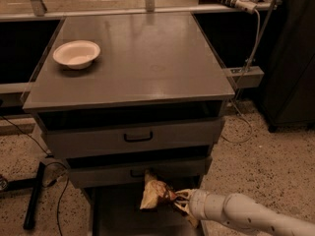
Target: Place brown chip bag into bottom drawer
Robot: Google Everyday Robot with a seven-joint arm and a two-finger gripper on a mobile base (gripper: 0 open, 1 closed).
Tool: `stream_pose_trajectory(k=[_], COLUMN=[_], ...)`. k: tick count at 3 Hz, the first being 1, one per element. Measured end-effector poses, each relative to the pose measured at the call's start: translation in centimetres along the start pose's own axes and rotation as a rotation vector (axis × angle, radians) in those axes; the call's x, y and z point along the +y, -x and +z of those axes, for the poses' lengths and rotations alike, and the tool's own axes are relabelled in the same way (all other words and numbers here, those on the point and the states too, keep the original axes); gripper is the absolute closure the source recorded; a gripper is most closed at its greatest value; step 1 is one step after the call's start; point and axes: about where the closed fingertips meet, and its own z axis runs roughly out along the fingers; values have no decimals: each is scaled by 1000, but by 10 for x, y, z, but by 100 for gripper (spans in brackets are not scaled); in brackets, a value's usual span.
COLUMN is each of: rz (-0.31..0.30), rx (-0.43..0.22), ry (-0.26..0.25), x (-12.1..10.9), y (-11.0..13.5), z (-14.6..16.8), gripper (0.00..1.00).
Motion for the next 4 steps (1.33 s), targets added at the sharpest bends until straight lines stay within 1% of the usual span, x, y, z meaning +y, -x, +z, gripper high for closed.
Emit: stream_pose_trajectory(k=[1, 2, 3, 4], rz=[-2, -1, 43, 115], rx=[-38, -36, -22, 4], ry=[17, 20, 28, 52], x=[2, 4, 22, 57], y=[-22, -23, -60, -127], z=[5, 8, 31, 71], gripper=[100, 100, 100, 100])
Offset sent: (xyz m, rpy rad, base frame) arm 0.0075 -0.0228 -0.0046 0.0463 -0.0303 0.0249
